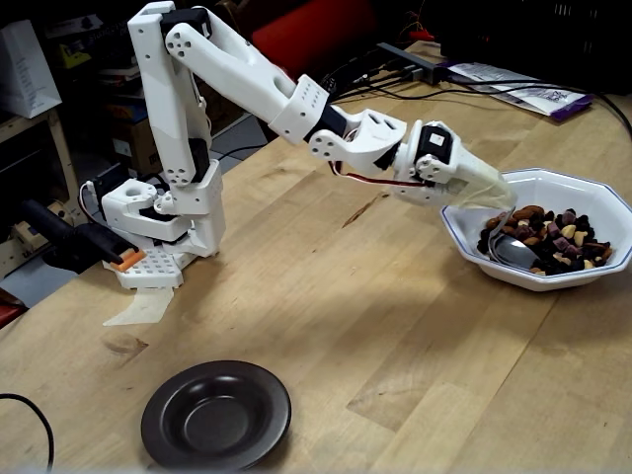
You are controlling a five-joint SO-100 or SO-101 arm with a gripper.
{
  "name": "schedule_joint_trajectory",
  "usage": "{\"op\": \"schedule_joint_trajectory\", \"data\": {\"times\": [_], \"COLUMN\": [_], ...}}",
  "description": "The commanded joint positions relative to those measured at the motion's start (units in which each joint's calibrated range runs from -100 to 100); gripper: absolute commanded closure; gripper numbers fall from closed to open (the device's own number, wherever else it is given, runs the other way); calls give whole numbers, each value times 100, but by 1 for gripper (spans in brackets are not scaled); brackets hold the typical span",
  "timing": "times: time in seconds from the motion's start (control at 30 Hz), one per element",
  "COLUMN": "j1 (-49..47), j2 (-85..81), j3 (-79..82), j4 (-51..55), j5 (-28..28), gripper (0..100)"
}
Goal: Use spoon to transfer food from the white bowl to brown plate
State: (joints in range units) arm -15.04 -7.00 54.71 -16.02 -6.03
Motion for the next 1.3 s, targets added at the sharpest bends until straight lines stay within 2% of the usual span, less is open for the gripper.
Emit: {"op": "schedule_joint_trajectory", "data": {"times": [0.0, 0.33, 1.27], "j1": [59, 0, 296], "j2": [-75, -66, 2], "j3": [245, 325, -20], "j4": [-572, -1102, -1141], "j5": [24, 24, 24], "gripper": [96, 96, 96]}}
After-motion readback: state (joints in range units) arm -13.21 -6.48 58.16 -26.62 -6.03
